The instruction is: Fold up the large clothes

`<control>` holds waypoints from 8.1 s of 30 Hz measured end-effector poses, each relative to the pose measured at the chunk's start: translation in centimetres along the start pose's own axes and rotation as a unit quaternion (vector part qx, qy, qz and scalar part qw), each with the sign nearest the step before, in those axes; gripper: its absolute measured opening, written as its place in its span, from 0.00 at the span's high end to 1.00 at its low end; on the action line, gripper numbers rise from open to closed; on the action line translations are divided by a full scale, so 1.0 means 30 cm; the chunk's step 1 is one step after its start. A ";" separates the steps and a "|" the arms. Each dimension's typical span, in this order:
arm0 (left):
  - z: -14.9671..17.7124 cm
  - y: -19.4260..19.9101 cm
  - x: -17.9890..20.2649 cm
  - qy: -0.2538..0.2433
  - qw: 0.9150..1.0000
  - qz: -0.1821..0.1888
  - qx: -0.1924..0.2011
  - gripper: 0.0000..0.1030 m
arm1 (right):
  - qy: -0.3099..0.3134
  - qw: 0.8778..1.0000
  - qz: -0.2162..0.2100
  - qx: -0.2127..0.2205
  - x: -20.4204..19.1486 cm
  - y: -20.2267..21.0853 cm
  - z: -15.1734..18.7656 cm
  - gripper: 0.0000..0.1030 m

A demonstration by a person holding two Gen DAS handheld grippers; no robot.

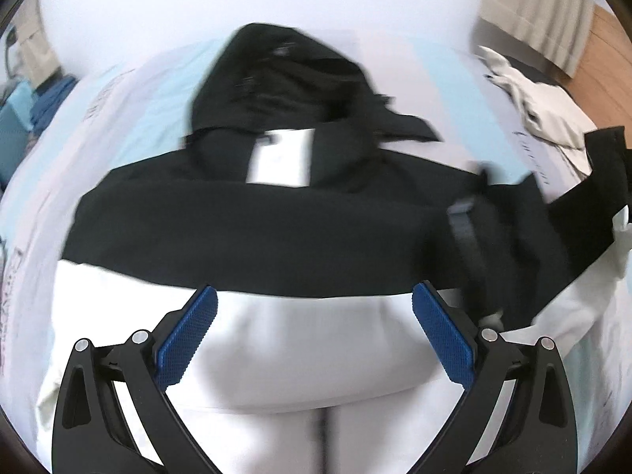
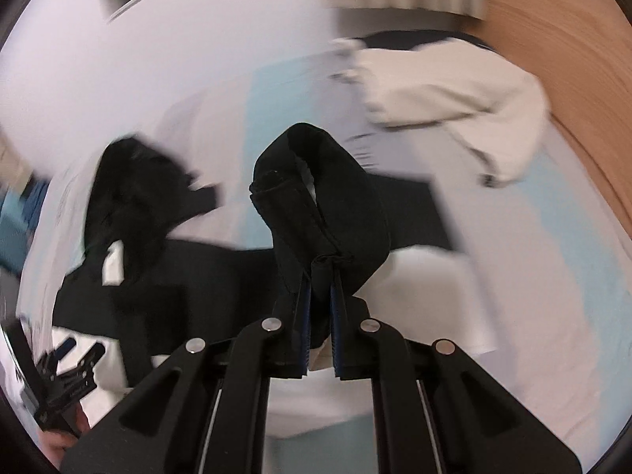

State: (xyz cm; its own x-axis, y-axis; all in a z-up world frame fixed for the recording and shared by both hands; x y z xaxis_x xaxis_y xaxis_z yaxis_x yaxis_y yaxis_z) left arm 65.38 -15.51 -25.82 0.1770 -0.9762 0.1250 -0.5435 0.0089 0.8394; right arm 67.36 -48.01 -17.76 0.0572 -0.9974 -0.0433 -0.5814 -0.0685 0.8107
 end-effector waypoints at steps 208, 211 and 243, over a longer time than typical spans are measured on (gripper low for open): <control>-1.114 -0.773 -0.204 -0.089 0.993 0.068 -0.046 0.24 | 0.311 0.948 -0.045 -0.053 -0.916 -1.119 -0.895 0.33; -1.116 -0.803 -0.176 -0.123 0.988 0.067 -0.063 0.43 | 0.322 0.943 -0.047 -0.064 -0.935 -1.142 -0.892 0.42; -1.017 -0.236 -0.251 -0.162 0.978 0.130 0.032 0.98 | 0.322 0.942 -0.010 0.098 -0.994 -0.405 -0.755 0.97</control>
State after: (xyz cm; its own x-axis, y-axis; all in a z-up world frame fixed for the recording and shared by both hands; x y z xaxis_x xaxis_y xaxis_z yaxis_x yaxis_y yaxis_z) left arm 92.94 -1.62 -16.54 -0.2380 -0.9601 0.1467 -0.5869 0.2625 0.7659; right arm 91.10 -16.94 -13.08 0.5133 -0.7807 0.3565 -0.7097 -0.1526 0.6878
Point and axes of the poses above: each gripper's, at about its wrist camera, not at the fingertips, and y roughly against the way its jaws point, x to its right, z to its underside, the point moved 9 cm from there along -y, roughly the way its jaws point, and after that the axes turned 12 degrees about y, right-handed, at the moved point
